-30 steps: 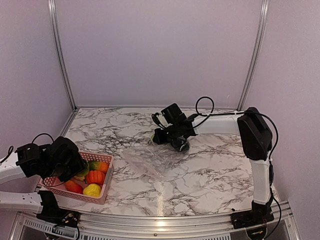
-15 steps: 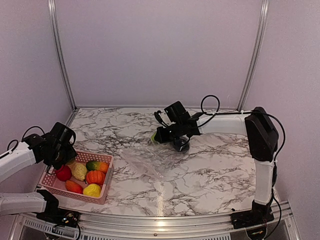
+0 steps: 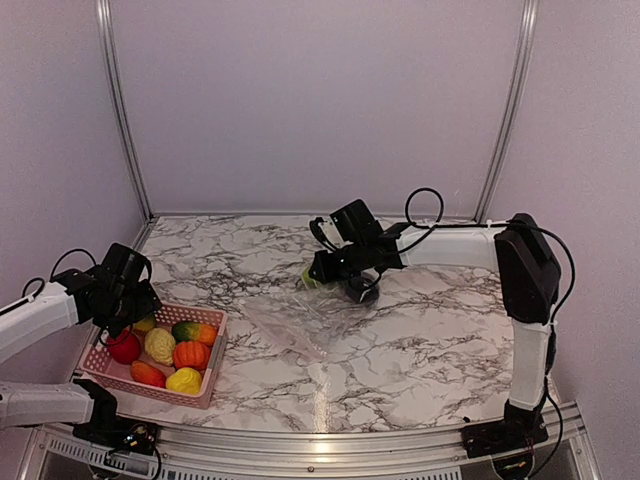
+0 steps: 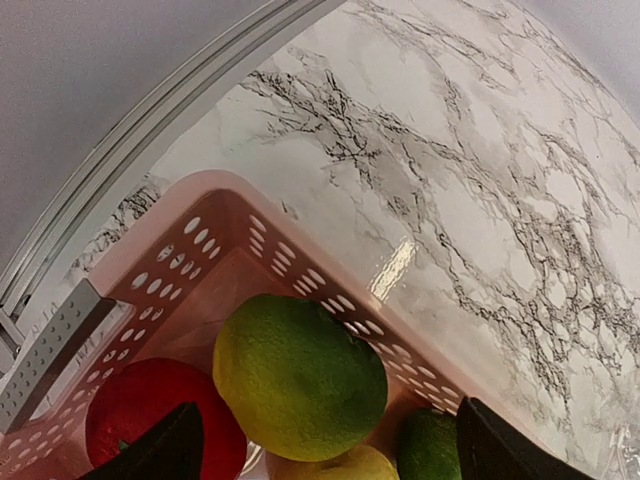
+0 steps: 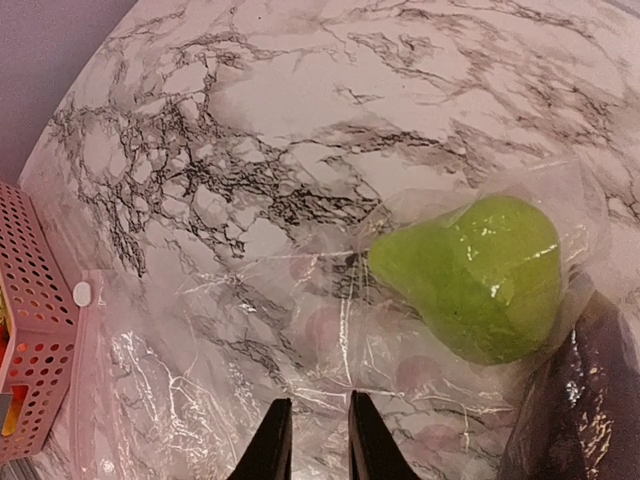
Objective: Open the zip-top bag and remove the fake food
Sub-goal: Place the fake fruit in the bin, then adjust the zipper food storage bag at the center of the board.
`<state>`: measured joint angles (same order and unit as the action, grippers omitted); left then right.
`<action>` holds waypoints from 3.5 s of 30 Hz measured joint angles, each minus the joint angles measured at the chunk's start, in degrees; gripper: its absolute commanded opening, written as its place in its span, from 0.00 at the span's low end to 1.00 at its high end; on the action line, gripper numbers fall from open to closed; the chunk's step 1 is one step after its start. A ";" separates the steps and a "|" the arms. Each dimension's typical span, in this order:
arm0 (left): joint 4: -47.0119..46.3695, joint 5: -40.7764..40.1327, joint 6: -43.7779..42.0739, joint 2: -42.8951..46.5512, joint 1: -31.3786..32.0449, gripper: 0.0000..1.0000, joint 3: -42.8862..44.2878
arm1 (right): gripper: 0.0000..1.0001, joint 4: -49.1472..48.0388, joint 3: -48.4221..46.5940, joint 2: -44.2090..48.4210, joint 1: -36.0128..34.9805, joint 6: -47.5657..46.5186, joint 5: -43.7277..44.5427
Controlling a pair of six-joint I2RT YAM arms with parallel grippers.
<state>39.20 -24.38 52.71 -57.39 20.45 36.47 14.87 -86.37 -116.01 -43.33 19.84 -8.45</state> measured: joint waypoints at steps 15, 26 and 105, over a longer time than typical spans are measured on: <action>-0.35 2.69 -5.29 1.49 3.80 0.90 4.09 | 0.49 1.36 -0.79 0.79 2.45 -2.36 2.84; -4.85 5.53 -5.68 -11.43 22.64 0.83 15.96 | 0.65 2.43 -10.03 -4.98 4.35 -4.02 6.29; -32.22 18.60 -0.83 -46.47 32.46 0.15 20.90 | 0.00 7.30 -11.41 -2.01 5.88 -1.64 7.43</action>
<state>6.98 -5.78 51.88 -103.85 52.90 57.36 22.17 -97.78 -118.02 -37.45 18.20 -1.02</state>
